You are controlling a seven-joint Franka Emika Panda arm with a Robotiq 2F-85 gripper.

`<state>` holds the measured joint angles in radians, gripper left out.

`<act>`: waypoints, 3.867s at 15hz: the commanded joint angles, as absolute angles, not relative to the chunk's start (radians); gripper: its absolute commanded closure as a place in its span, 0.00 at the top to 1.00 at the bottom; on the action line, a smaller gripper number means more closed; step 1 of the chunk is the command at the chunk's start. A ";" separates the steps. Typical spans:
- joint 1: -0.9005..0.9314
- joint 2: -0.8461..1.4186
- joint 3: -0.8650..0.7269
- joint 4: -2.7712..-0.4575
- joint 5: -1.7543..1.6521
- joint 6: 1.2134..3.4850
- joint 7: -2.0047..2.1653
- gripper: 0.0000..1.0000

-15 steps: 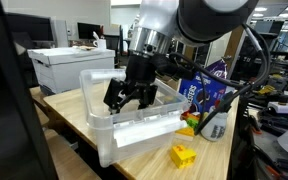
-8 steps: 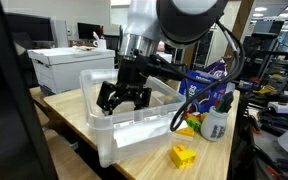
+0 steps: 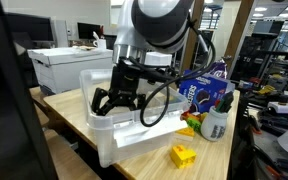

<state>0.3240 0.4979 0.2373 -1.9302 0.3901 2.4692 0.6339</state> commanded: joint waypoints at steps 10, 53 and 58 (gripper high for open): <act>0.281 0.608 0.251 -1.799 0.510 2.236 0.609 1.00; 0.248 0.742 0.232 -1.644 0.771 1.875 0.468 1.00; 0.276 0.759 0.219 -1.623 0.744 1.870 0.488 1.00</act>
<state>0.2541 0.7459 0.2342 -1.6453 0.7427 1.8949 0.4957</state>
